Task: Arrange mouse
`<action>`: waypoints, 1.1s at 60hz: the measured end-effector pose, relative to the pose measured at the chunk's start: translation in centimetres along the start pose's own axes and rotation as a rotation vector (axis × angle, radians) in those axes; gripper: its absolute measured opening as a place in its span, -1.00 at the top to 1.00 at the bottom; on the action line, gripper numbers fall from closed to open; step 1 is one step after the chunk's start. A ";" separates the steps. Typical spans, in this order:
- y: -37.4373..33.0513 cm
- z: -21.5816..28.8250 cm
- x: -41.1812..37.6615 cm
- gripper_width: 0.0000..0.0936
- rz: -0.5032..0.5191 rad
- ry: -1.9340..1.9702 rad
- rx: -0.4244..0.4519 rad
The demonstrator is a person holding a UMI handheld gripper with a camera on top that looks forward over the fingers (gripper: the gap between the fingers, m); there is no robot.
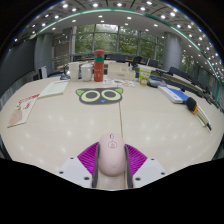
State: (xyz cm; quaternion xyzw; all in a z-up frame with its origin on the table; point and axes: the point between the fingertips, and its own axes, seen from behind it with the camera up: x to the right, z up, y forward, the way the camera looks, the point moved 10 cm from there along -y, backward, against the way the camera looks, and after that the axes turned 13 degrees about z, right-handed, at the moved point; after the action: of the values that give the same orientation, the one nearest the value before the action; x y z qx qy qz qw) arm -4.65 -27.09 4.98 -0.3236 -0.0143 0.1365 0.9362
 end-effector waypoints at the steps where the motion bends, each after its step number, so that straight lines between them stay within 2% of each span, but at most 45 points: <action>1: 0.0 0.0 0.0 0.18 -0.002 -0.001 -0.002; 10: 0.1 0.8 0.0 0.32 -0.026 0.000 -0.023; 17: -1.1 3.5 0.1 0.32 -0.047 0.023 0.016; 29: -2.6 15.4 1.1 0.31 -0.062 -0.011 0.191; 38: 1.4 23.1 1.7 0.32 -0.023 -0.012 0.275; 43: 6.0 25.3 2.0 0.32 0.009 -0.012 0.260; 49: 11.9 25.4 2.2 0.32 0.048 0.011 0.190; 59: 19.6 21.8 1.8 0.32 0.077 0.004 0.049; 66: 22.3 19.6 1.3 0.31 0.097 0.008 -0.006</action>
State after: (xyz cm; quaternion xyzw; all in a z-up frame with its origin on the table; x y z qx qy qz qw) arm -11.11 1.81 6.76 -0.3273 0.0047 0.1805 0.9275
